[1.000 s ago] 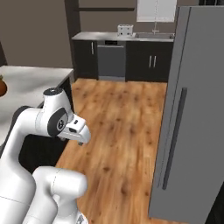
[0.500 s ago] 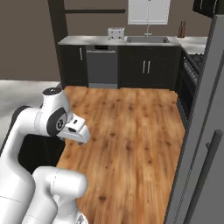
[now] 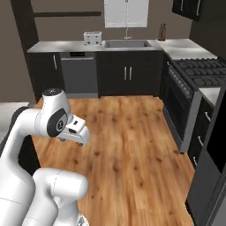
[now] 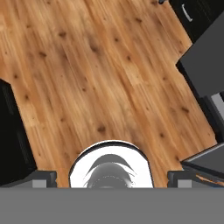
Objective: Retrieve the butter from the fridge and place it on a plate on the dining table. Then retrieve the butter knife by the fridge and place it near the plate.
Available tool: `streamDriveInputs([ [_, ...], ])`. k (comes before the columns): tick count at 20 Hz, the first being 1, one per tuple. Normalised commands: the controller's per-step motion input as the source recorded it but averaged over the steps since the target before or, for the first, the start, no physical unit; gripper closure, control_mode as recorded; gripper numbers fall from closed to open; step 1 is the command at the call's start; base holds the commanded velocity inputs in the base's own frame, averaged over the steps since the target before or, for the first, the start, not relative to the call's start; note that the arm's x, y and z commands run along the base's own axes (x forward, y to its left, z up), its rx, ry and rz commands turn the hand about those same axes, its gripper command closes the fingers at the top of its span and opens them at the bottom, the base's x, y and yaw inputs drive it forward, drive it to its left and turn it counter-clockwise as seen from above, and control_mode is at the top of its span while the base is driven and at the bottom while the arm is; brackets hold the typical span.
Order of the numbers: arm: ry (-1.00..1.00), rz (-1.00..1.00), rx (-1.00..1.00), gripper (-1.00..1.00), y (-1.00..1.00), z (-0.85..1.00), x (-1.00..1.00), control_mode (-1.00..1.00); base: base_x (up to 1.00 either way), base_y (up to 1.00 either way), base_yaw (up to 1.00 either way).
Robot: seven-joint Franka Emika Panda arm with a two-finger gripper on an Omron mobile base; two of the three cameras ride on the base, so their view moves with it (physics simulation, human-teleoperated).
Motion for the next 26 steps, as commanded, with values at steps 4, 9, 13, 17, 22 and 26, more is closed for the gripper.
streamDriveInputs([
  [4, 0.00, 0.00, 0.00, -1.00, 0.00, 0.00, 0.00, 1.00, 1.00, 0.09, -0.35],
  [9, 0.00, 0.00, 0.00, -1.00, 0.00, 0.00, 0.00, 1.00, 1.00, 0.01, -0.35],
  [13, 0.00, 0.00, 0.00, -1.00, 0.00, 0.00, 0.00, 1.00, 1.00, -0.04, -0.31],
  [17, 0.00, 0.00, 0.00, -1.00, 0.00, 0.00, 0.00, 1.00, 1.00, -0.11, -0.30],
  [22, 0.00, 0.00, 0.00, -1.00, 0.00, 0.00, 0.00, 1.00, 1.00, -0.03, -0.33],
  [26, 0.00, 0.00, 0.00, -1.00, 0.00, 0.00, 0.00, 1.00, 1.00, 0.00, -0.42],
])
